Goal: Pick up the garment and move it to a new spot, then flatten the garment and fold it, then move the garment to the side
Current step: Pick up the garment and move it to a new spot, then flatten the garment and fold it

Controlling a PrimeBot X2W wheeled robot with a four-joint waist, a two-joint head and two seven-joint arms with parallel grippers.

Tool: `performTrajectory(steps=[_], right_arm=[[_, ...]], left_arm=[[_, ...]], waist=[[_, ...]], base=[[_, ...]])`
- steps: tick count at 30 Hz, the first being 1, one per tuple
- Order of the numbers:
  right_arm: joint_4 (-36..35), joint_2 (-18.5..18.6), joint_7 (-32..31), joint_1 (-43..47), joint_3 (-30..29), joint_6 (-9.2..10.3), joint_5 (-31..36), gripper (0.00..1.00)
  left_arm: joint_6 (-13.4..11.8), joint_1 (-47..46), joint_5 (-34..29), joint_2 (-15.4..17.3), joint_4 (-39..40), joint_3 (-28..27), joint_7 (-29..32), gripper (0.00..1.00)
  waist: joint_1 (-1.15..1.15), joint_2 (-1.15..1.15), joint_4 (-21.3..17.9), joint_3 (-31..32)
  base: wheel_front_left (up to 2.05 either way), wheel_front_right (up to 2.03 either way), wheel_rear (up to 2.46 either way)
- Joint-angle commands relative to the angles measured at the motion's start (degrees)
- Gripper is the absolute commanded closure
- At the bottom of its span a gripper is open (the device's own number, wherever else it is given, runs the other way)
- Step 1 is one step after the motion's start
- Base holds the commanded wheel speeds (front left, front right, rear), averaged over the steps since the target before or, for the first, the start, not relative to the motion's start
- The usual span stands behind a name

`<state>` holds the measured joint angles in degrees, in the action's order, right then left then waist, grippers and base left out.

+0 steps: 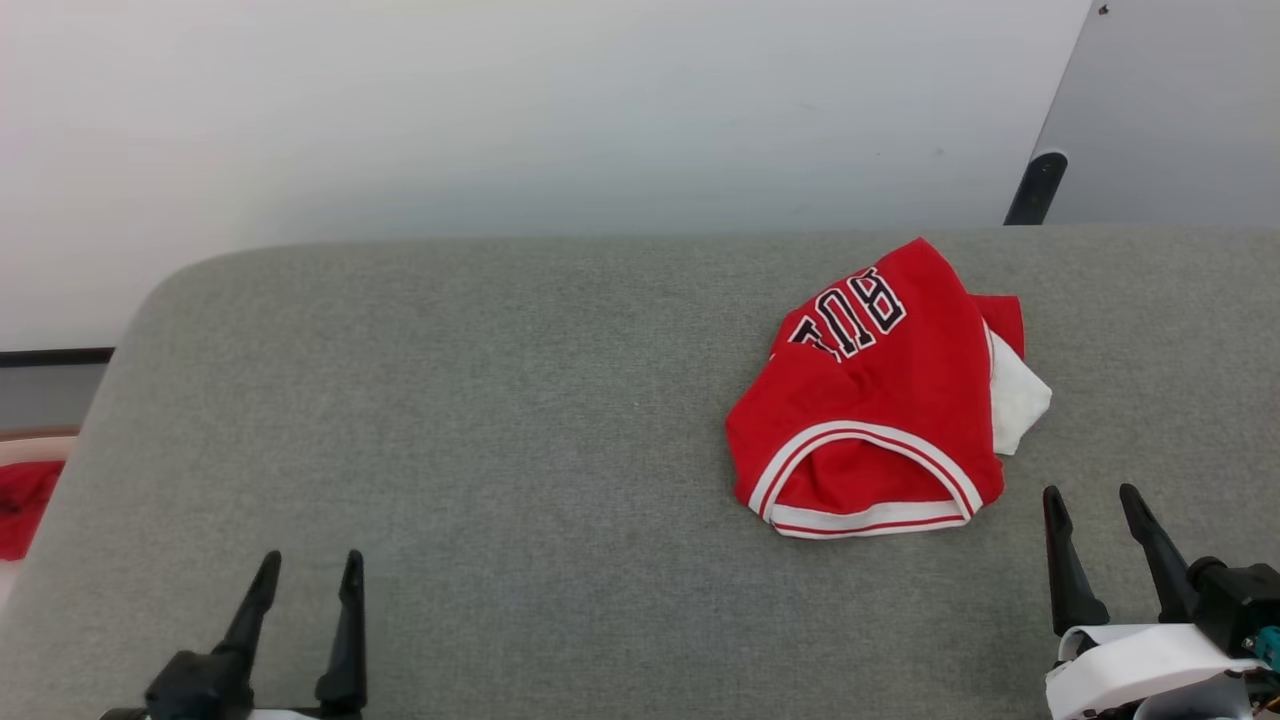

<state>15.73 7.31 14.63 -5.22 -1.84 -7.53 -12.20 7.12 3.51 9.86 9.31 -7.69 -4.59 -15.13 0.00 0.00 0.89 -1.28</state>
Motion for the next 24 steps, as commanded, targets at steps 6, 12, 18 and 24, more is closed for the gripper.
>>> performTrajectory(steps=[6, 12, 18, 24], right_arm=[[-0.36, -0.85, 0.43, -0.71, 0.01, 0.08, -0.34, 0.00], [-0.76, -2.17, 0.54, -1.74, 0.44, 0.08, -0.42, 0.00], [0.09, -3.37, 0.61, -3.30, 1.38, 0.08, -0.87, 0.00], [2.90, -0.57, 0.61, -9.42, 4.03, 0.08, 0.35, 0.00]], left_arm=[[0.35, -5.10, 0.60, 2.07, -1.55, 3.93, 0.03, 0.00], [0.37, -19.13, 4.67, 8.58, -3.59, 15.37, 3.49, 0.00], [0.39, -33.69, 12.40, 12.43, -8.09, 28.07, 8.55, 0.00], [0.31, -41.59, 17.43, 14.10, -14.19, 36.25, 10.46, 0.00]], waist=[[0.00, 0.00, -1.48, -1.35], [0.00, 0.00, -4.18, -3.86], [0.00, 0.00, -7.86, -5.92], [0.00, 0.00, -10.91, -8.99]], base=[[0.00, 0.00, 0.00], [0.00, 0.00, 0.00], [0.00, 0.00, 0.00], [0.00, 0.00, 0.00]])
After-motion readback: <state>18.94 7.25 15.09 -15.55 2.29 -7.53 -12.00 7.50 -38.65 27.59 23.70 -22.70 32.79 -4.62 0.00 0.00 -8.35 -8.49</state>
